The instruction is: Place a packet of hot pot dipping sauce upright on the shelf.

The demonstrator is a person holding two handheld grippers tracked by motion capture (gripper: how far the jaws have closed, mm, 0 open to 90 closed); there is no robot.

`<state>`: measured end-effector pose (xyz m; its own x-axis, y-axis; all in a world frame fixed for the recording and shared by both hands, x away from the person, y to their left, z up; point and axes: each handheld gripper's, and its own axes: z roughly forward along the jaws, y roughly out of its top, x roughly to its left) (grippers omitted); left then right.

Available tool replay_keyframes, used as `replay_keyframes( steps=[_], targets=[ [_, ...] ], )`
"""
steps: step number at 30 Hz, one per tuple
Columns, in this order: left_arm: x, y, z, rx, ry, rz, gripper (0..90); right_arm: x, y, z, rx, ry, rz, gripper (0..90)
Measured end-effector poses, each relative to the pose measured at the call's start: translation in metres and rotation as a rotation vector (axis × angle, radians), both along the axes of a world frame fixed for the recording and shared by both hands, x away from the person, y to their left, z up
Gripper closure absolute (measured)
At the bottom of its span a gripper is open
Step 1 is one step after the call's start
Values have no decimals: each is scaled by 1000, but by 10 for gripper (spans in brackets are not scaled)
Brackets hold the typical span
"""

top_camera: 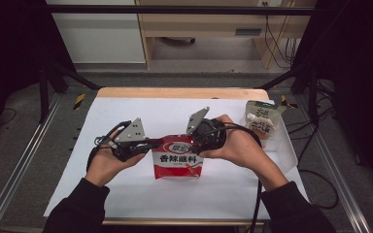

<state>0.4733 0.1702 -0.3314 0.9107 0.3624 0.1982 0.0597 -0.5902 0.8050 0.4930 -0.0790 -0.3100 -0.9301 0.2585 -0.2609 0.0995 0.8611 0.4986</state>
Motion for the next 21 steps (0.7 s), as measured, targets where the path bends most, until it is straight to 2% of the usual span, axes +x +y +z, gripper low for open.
replay_keyframes(
  steps=[10, 17, 21],
  targets=[
    [-2, -1, 1, -5, -2, -14, 900, -1, 3, -2, -52, 28, 22, 725],
    [-2, 1, 0, -14, 4, -13, 900, -3, 3, -1, -43, 28, 31, 865],
    [-3, 3, -1, -28, 13, -12, 899, -5, 5, 1, -38, 29, 33, 889]
  ],
)
